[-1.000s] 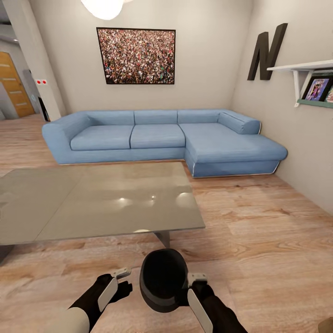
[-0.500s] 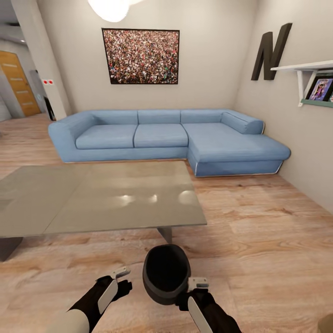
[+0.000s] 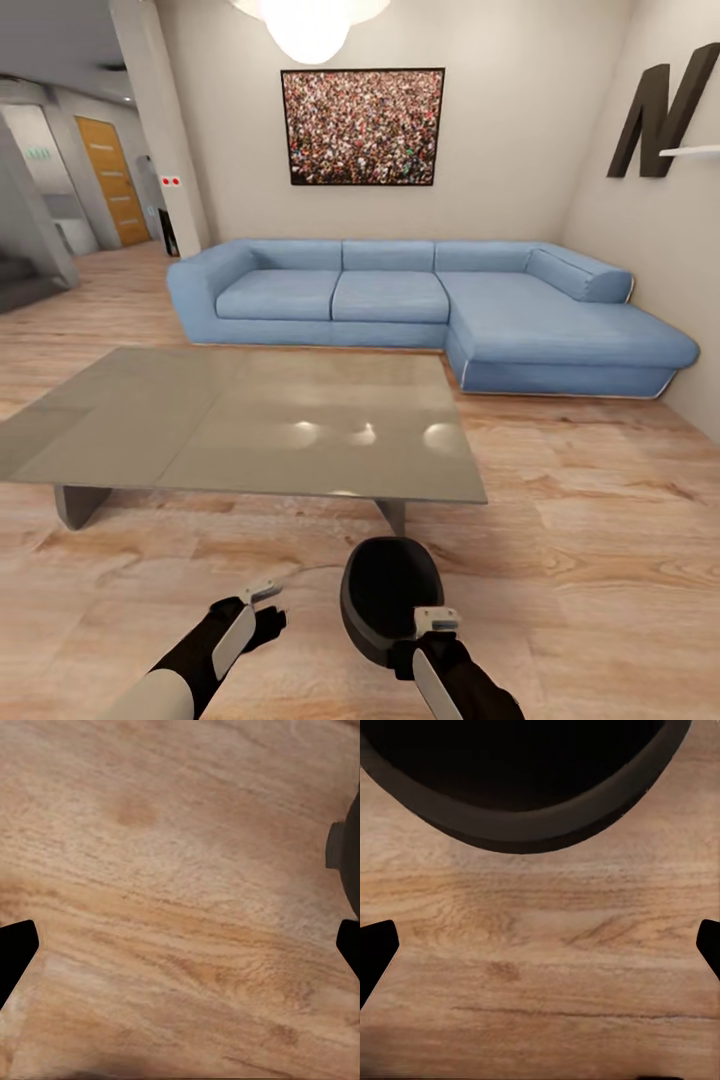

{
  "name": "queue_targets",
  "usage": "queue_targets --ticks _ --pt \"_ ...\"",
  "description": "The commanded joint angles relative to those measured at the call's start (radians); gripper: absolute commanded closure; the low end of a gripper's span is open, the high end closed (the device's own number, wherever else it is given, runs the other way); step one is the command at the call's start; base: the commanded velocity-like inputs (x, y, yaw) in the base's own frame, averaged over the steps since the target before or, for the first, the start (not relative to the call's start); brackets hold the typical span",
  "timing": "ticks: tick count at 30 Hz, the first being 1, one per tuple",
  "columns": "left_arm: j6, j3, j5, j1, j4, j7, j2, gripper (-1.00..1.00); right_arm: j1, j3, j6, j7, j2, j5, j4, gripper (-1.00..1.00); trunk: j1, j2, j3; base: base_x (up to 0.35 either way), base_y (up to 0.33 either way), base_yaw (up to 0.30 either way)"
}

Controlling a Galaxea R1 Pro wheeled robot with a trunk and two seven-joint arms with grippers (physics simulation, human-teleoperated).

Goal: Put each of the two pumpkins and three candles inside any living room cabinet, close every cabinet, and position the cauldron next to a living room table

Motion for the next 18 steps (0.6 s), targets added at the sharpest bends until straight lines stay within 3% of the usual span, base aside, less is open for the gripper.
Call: queue_targets --ticks 1,18 --pt "0.002 -0.008 0.01 0.0 0.003 0.009 0.001 -1.0 0.0 0.004 0.002 -0.009 -0.001 -0.011 -0.002 -1.0 -0.004 0.007 0.002 0.0 0.0 0.281" --pt "-0.014 -0.009 0.006 0.003 0.026 0.004 0.004 -1.0 0.0 0.004 -0.012 -0.009 -0.001 -0.011 0.0 -1.0 -0.004 0.007 0.002 0.0 0.0 0.281"
